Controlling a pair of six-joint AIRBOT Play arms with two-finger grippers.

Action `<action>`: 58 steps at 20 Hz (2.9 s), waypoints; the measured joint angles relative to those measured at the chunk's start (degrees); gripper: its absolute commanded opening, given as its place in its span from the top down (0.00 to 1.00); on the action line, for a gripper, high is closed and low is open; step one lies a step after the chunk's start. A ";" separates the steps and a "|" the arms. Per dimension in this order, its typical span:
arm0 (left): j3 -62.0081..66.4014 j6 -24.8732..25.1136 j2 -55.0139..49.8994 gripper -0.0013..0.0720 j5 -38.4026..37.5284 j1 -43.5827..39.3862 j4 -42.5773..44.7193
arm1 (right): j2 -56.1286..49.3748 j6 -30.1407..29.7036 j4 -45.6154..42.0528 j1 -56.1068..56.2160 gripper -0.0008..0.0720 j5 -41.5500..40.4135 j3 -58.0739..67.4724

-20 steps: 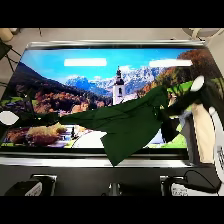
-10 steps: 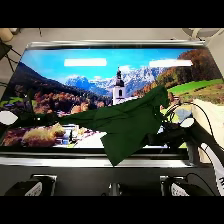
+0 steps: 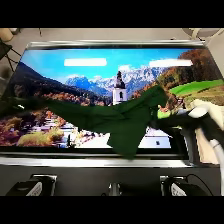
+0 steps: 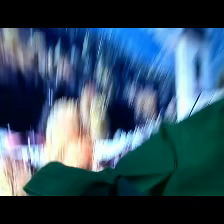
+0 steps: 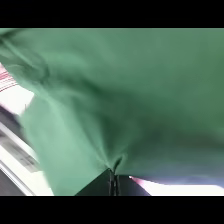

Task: Fold the shirts.

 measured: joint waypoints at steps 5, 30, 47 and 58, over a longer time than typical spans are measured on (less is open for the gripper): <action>30.05 -8.15 7.28 0.95 4.76 7.65 11.50 | 13.68 0.94 -19.28 -0.02 0.96 4.37 40.96; 13.97 -5.77 13.55 0.95 -23.98 11.67 11.15 | 4.35 5.79 -33.03 0.02 0.96 23.32 52.09; 6.75 -5.14 -23.54 0.94 14.82 2.14 6.16 | -30.05 5.05 -12.24 0.02 0.91 -18.97 46.36; 12.44 -5.14 -36.22 0.18 -1.99 7.04 4.70 | -34.45 3.96 -7.19 -6.82 0.31 -0.07 46.23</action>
